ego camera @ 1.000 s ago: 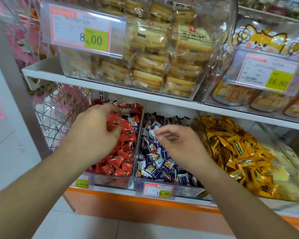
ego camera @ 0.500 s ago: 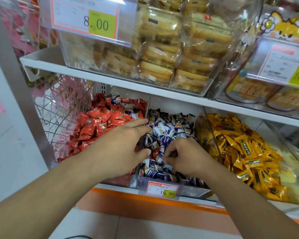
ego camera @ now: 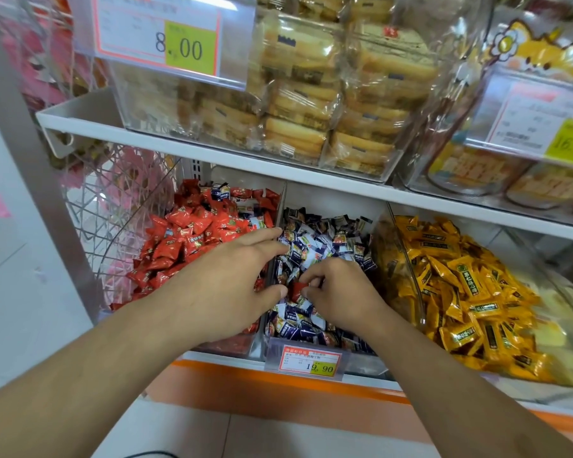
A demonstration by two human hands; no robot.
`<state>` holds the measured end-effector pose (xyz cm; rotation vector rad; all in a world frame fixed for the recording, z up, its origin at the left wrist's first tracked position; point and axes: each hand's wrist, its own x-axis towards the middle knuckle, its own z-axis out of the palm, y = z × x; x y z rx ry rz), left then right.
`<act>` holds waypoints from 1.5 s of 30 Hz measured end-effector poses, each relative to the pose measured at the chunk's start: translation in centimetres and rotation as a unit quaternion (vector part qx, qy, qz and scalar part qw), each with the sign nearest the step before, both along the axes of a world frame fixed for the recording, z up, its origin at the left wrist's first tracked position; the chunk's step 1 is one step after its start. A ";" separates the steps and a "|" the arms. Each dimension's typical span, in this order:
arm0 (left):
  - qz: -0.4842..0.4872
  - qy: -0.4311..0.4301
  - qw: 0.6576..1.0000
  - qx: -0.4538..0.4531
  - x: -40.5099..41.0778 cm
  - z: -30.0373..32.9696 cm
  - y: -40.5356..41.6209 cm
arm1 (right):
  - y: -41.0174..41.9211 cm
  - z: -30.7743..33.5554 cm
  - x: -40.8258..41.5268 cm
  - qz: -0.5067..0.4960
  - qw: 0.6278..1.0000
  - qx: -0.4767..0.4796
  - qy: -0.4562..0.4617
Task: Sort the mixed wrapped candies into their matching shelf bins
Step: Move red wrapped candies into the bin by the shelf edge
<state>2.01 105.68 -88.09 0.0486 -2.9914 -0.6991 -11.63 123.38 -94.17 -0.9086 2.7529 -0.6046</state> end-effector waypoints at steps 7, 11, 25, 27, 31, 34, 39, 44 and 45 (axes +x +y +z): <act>0.000 0.007 1.000 0.002 -0.1 0.0 0.0 | 0.4 0.9 0.5 -0.040 0.998 -0.039 -0.028; -0.001 0.030 1.000 0.004 -0.1 0.1 -0.1 | 1.1 3.1 0.6 -0.071 0.993 -0.088 -0.017; 0.146 0.136 0.980 0.014 0.6 2.1 -1.3 | 1.0 6.1 2.3 -0.017 0.974 -0.215 -0.072; 0.111 0.114 0.987 -0.009 0.8 1.9 -1.3 | 1.0 4.4 2.0 0.030 0.991 -0.108 -0.070; 0.020 0.056 0.998 -0.013 0.5 1.1 -0.2 | 0.3 1.5 1.7 0.132 0.990 0.022 -0.054; -0.005 0.023 1.000 -0.014 0.1 0.4 -0.1 | 0.5 1.4 1.1 0.116 0.991 0.063 0.001; -0.018 0.008 1.000 -0.022 0.0 -0.1 -0.9 | 1.6 3.1 0.5 0.092 0.990 0.107 -0.002; -0.015 0.007 1.000 -0.021 -0.1 -0.1 -0.9 | 1.9 3.4 0.3 0.059 0.988 0.142 0.033; -0.015 0.009 1.000 -0.019 0.0 -0.2 -0.9 | 1.8 3.3 0.4 0.049 0.985 0.151 0.066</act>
